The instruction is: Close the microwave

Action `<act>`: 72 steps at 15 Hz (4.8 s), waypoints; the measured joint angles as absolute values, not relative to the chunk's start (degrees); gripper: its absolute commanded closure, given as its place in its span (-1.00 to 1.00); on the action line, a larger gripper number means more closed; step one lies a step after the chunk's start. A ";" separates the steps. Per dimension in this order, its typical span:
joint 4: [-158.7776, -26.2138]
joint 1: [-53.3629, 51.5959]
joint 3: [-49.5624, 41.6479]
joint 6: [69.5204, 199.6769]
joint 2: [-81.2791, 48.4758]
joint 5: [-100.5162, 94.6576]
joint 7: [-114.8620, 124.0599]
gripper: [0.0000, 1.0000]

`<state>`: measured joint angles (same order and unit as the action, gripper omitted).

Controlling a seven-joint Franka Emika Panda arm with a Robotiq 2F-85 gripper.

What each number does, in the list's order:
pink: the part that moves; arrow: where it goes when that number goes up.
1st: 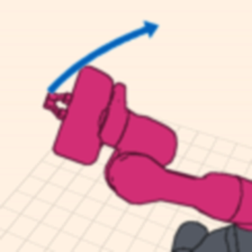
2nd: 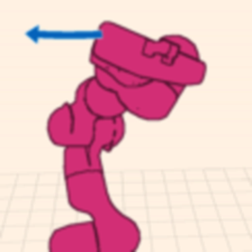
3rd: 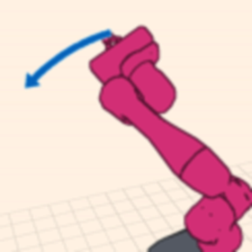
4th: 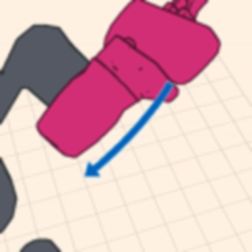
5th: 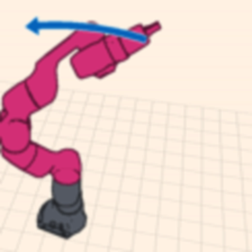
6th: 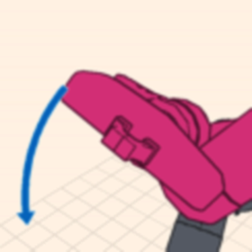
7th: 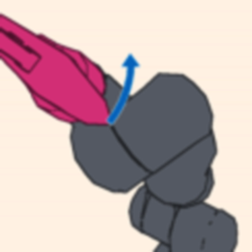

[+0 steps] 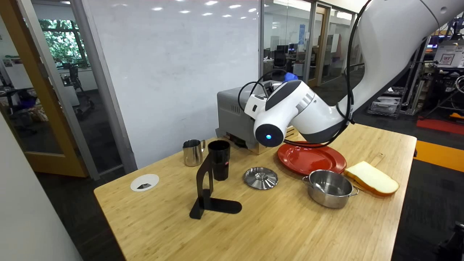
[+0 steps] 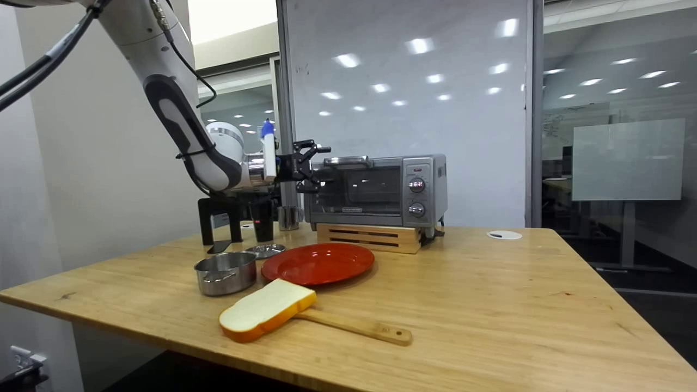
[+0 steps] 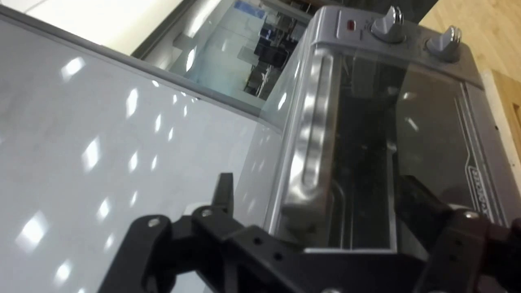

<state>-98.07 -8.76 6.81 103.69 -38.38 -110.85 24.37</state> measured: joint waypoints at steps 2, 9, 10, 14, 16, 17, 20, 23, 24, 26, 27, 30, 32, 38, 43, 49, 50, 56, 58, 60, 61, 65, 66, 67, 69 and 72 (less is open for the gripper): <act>-98.04 -7.90 6.83 110.22 -37.78 -112.89 24.36 -1.00; -97.81 -6.14 6.83 123.58 -35.76 -116.82 24.24 -1.00; -97.82 -6.02 6.83 124.38 -35.60 -116.96 24.04 -1.00; -98.15 -5.68 7.26 131.26 -34.46 -116.49 23.29 -1.00; -98.61 -5.68 8.15 135.24 -33.45 -115.48 23.32 -1.00; -99.02 -5.71 8.69 136.39 -32.87 -114.82 23.32 -1.00; -100.73 -6.15 9.72 137.37 -30.74 -112.65 23.32 -1.00; -103.00 -6.73 10.28 137.32 -28.30 -109.10 23.27 -1.00; -103.96 -6.88 10.53 137.40 -27.23 -107.37 23.23 -1.00; -106.29 -7.14 11.32 137.47 -24.71 -103.75 23.24 -1.00; -107.51 -7.33 11.69 137.50 -23.39 -102.00 23.24 -1.00; -111.38 -8.35 12.47 137.49 -19.10 -97.22 23.39 -1.00; -113.93 -9.20 12.69 137.42 -16.25 -94.79 23.92 -1.00; -123.50 -10.72 12.90 137.51 -7.28 -84.48 26.97 -1.00; -133.77 -10.75 12.50 137.63 2.54 -75.60 31.25 -1.00; -146.80 -10.65 9.07 148.78 14.58 -64.52 32.43 -1.00; -148.81 -10.61 7.90 151.86 16.25 -63.55 32.59 -1.00; -158.93 -9.61 -3.51 167.74 23.46 -62.22 34.95 -1.00; -159.51 -9.57 -7.99 169.74 23.50 -62.01 35.98 -1.00; -159.50 -9.70 -12.04 171.51 22.88 -61.24 36.74 -1.00; -159.51 -10.03 -14.17 172.75 22.45 -60.42 36.84 -1.00; -159.53 -14.32 -23.29 178.72 19.06 -55.96 36.27 -1.00; -159.56 -16.74 -26.08 180.57 17.89 -54.23 35.46 -1.00; -159.56 -19.41 -28.54 181.07 16.78 -52.63 34.60 -1.00; -159.36 -20.32 -29.10 181.07 16.17 -52.42 34.64 -1.00; -159.33 -20.19 -29.01 181.07 16.59 -52.42 34.65 -1.00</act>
<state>-159.33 -20.19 -29.01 181.07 16.59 -52.42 34.65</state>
